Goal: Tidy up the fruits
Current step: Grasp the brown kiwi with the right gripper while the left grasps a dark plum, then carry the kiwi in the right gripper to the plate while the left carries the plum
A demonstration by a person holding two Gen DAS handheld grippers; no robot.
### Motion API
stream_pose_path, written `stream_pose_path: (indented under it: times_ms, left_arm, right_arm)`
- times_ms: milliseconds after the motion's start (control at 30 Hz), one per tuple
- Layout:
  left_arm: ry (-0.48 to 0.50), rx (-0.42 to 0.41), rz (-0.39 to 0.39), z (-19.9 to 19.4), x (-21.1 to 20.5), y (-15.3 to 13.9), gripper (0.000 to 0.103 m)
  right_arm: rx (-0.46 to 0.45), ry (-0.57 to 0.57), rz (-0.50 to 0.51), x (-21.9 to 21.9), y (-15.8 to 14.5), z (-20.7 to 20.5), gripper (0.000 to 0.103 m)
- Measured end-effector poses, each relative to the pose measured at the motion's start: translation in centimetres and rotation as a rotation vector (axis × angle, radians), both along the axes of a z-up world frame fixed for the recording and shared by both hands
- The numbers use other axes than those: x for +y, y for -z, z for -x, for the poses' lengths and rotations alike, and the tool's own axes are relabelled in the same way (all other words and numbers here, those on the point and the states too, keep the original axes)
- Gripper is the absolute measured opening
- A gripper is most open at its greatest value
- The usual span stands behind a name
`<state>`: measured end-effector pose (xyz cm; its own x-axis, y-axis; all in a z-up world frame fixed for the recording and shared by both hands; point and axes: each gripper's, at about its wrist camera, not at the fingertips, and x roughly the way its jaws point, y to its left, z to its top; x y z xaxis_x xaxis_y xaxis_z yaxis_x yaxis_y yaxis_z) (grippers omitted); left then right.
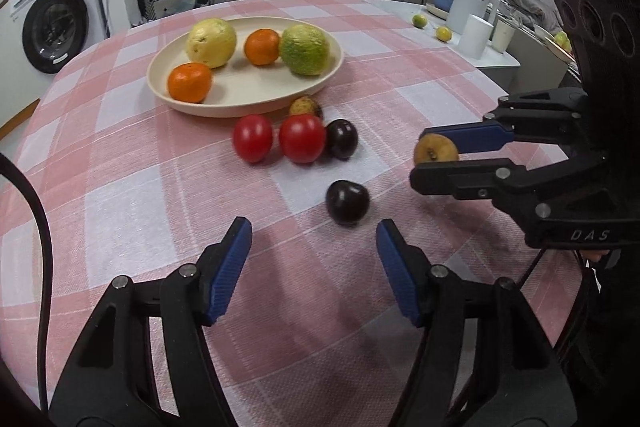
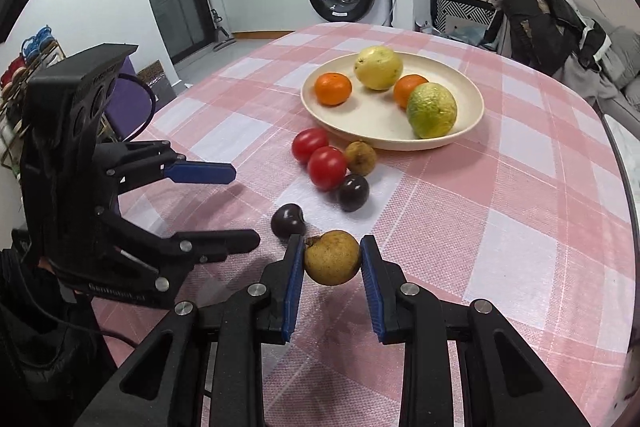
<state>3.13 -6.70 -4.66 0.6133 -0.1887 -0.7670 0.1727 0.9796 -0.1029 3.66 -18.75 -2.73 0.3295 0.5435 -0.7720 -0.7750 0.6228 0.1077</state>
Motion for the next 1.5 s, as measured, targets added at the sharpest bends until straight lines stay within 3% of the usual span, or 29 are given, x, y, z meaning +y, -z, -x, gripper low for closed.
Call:
stream_pose_path:
  times_ms: [167, 433, 667, 1500]
  left_arm:
    - [0.028, 0.007, 0.027, -0.7, -0.7, 0.1, 0.036]
    - [0.047, 0.015, 0.046, -1.4, -1.1, 0.2, 0.035]
    - [0.052, 0.017, 0.055, -1.7, -1.2, 0.2, 0.022]
    - [-0.052, -0.119, 0.098, -0.3, 3.3, -3.3, 0.022]
  right_arm:
    - [-0.004, 0.005, -0.003, -0.2, -0.2, 0.1, 0.029]
    - [0.006, 0.009, -0.012, -0.6, -0.1, 0.0, 0.029]
    - [0.008, 0.018, -0.02, -0.8, -0.1, -0.2, 0.029]
    - [-0.048, 0.082, -0.101, -1.4, -1.6, -0.9, 0.029]
